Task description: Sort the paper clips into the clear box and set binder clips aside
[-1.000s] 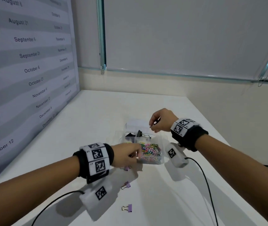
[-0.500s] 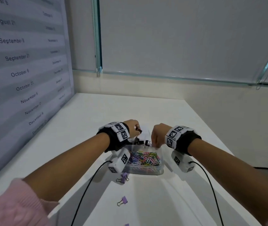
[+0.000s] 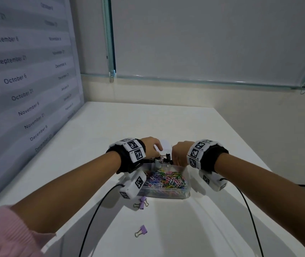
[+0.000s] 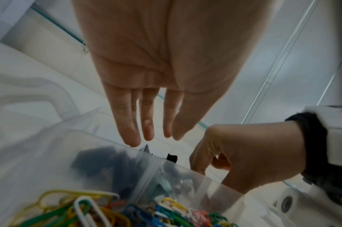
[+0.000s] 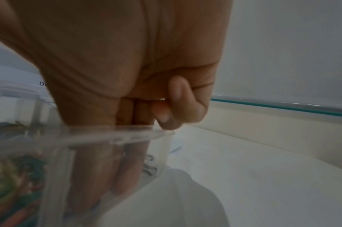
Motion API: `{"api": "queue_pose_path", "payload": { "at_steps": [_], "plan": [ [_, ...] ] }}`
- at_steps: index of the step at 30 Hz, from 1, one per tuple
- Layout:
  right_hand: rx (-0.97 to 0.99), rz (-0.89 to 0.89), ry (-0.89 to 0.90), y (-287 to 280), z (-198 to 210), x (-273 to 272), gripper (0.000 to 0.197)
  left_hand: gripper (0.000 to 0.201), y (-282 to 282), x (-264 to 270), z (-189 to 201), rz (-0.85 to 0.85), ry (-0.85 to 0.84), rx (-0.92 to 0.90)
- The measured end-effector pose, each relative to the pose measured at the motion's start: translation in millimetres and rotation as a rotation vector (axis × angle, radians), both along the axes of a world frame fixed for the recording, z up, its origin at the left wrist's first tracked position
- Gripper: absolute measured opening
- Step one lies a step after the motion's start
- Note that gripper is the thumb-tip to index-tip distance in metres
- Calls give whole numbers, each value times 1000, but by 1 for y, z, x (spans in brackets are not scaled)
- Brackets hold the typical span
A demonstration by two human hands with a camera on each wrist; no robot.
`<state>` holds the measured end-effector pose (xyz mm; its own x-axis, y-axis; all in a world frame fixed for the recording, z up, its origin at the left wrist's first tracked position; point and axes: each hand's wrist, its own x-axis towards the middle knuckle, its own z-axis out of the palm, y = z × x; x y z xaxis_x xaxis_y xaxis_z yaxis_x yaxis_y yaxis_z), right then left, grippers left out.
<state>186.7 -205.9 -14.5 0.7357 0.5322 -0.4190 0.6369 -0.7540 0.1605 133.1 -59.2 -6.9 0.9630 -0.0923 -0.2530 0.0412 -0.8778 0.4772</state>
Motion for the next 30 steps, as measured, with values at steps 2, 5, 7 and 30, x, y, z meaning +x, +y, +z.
{"api": "queue_pose_path", "payload": {
  "at_steps": [2,5,7,30],
  "plan": [
    [6,15,-20,0,0,0,20,30,0,-3,0,-7,0,17],
    [26,22,-73,0,-2,-3,20,30,0,-6,0,-17,3,27],
    [56,0,-98,0,-4,-4,20,29,0,-7,1,-21,6,38],
    [85,67,18,-3,19,-1,13,24,7,-20,2,-63,-71,33]
  ]
}}
